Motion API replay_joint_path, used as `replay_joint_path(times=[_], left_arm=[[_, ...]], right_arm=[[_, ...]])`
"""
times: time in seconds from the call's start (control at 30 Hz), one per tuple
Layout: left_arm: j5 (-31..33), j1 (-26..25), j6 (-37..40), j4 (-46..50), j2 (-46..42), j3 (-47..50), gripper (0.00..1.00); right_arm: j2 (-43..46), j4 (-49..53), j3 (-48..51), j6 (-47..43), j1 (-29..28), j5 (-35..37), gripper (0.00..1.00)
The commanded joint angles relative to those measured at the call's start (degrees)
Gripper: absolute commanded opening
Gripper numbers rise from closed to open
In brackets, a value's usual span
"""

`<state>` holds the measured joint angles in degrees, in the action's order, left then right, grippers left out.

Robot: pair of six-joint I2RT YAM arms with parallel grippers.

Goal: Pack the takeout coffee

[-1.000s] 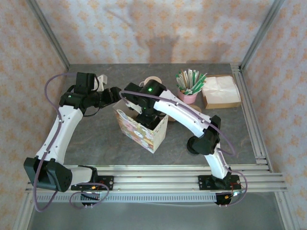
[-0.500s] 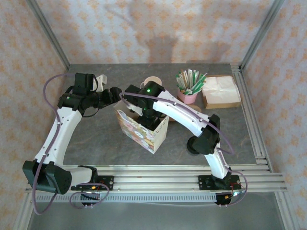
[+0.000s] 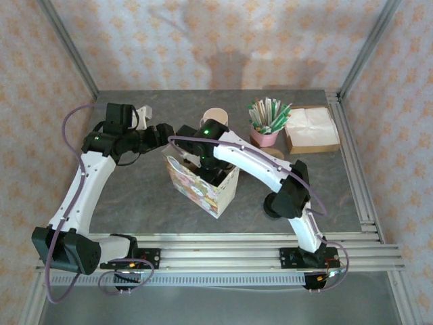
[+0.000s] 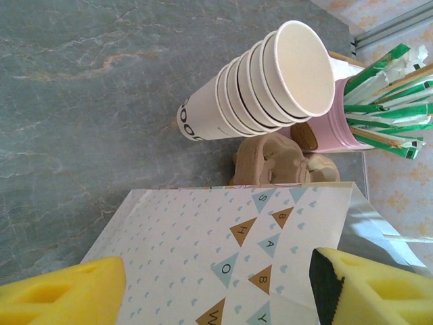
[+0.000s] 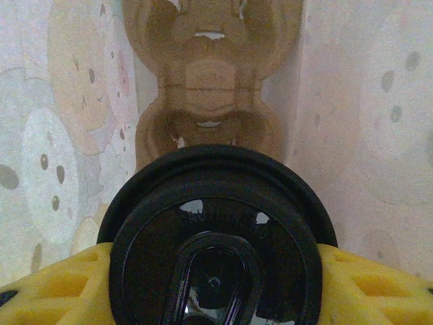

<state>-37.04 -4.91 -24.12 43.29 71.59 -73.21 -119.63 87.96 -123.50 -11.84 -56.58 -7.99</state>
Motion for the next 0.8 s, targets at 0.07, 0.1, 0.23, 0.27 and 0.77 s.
replay_joint_path(times=[0.07,0.1,0.23,0.27,0.77], left_arm=[[-1.18,-0.72,2.71,2.17,-2.07,-2.69,0.76],[-0.75,-0.74,3.03,2.4,-2.19,-2.96,0.77],[-0.96,-0.76,3.79,3.14,-2.39,-4.41,0.82],[-1.38,-0.72,4.11,3.41,-2.34,-4.81,0.82],[-6.96,-0.78,11.45,9.39,-0.27,-7.62,0.79]], right_arm=[[2.0,-2.61,3.1,0.5,-0.02,-0.14,0.41],[2.32,-3.02,3.74,0.6,-0.02,-0.26,0.41],[3.93,-5.58,6.69,1.4,0.02,0.12,0.41],[4.43,-6.05,7.38,1.59,-0.02,0.44,0.4],[8.2,-9.76,10.47,2.34,-0.01,0.8,0.4]])
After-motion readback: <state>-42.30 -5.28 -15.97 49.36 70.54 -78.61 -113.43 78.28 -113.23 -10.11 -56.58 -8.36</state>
